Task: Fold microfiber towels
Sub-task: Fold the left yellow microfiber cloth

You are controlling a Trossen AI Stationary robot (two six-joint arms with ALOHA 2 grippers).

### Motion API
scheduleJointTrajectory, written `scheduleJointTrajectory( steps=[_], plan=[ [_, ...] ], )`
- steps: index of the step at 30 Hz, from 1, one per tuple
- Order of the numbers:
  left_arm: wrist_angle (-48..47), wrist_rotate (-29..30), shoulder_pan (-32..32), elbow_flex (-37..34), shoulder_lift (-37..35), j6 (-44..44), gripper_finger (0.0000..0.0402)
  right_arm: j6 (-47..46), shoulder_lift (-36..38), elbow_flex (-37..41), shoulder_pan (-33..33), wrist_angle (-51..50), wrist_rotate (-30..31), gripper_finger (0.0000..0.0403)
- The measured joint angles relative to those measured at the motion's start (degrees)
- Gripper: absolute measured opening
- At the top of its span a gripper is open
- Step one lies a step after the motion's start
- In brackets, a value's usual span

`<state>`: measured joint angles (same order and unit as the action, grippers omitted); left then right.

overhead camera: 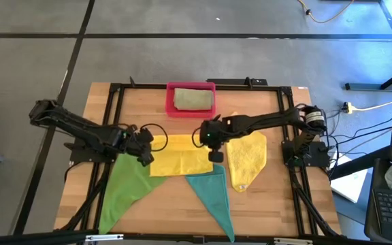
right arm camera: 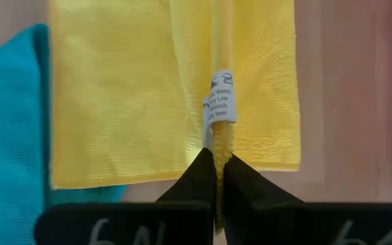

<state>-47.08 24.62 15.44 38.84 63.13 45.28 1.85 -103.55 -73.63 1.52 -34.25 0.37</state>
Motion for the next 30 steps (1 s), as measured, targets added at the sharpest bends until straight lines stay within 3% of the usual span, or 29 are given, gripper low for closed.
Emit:
scheduleJointTrajectory(
  steps=[10,19,30],
  plan=[
    [4.2,-3.8,4.0,-3.5,0.0,7.0,0.0000,-1.7,-1.9,0.0,-2.4,0.6,-3.5,0.0010],
    [13.1,-8.3,6.0,-6.9,0.0,7.3,0.0000,-1.8,-3.4,0.0,-2.5,-0.5,-3.5,0.0010],
    [14.2,-9.6,6.0,-6.9,0.0,7.3,0.0000,-1.8,-3.4,0.0,-2.6,-0.6,-6.5,0.0010]
  ],
)
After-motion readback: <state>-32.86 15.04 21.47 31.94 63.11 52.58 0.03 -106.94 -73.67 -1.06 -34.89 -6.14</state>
